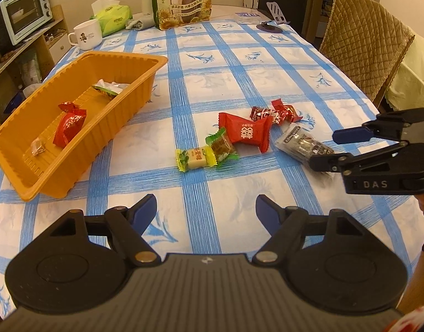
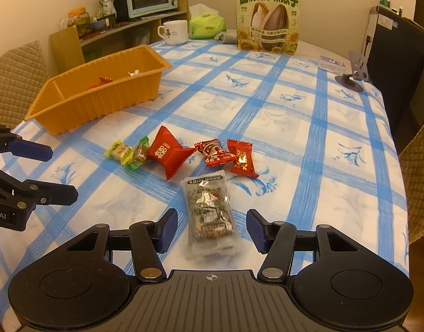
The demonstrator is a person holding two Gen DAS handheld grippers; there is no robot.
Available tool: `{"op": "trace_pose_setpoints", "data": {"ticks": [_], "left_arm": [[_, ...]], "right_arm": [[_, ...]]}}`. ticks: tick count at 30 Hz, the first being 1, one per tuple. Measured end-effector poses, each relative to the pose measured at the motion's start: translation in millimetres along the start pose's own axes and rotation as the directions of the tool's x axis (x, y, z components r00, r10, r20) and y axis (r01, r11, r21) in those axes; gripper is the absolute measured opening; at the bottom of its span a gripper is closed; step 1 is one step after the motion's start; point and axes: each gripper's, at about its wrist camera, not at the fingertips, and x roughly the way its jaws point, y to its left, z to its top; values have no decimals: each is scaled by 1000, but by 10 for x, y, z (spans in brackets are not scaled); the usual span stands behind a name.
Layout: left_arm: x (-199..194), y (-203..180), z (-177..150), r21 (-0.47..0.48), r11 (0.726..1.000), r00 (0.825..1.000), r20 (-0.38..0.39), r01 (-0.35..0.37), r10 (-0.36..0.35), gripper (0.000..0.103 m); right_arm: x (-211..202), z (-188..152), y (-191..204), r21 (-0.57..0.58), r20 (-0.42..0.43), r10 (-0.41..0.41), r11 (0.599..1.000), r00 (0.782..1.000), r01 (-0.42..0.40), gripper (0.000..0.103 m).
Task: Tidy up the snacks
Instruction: 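Grasp the clear nut packet with right gripper while left tool approaches green-wrapped candy, then grasp the green-wrapped candy with the left gripper and lift it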
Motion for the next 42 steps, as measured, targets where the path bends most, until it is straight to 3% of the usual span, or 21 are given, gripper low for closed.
{"op": "trace_pose_setpoints", "data": {"ticks": [9, 13, 15, 20, 27, 33, 40, 42], "left_arm": [[167, 29, 82, 39, 999, 1000, -5, 9, -8, 73], [222, 33, 127, 58, 998, 1000, -5, 17, -17, 73], [248, 24, 152, 70, 997, 1000, -3, 23, -23, 72], [331, -15, 225, 105, 994, 999, 2, 42, -42, 67], [485, -107, 318, 144, 985, 995, -4, 94, -95, 43], [646, -191, 405, 167, 980, 994, -5, 106, -107, 33], [799, -191, 466, 166, 983, 997, -11, 83, -82, 31], [831, -187, 465, 171, 982, 997, -12, 75, -74, 24]], "right_arm": [[281, 40, 21, -12, -39, -14, 1000, 999, 14, 50], [306, 43, 29, -3, -35, -17, 1000, 999, 17, 46], [303, 48, 29, 3, -33, -17, 1000, 999, 17, 40], [276, 41, 18, 19, -41, -25, 999, 999, 26, 38], [136, 19, -108, 93, -34, -43, 995, 998, 46, 38], [18, -8, -257, 144, -32, -74, 987, 997, 78, 38], [-67, -69, -361, 184, -37, -92, 978, 995, 97, 38], [-80, -86, -376, 190, -39, -94, 977, 995, 99, 38]]}}
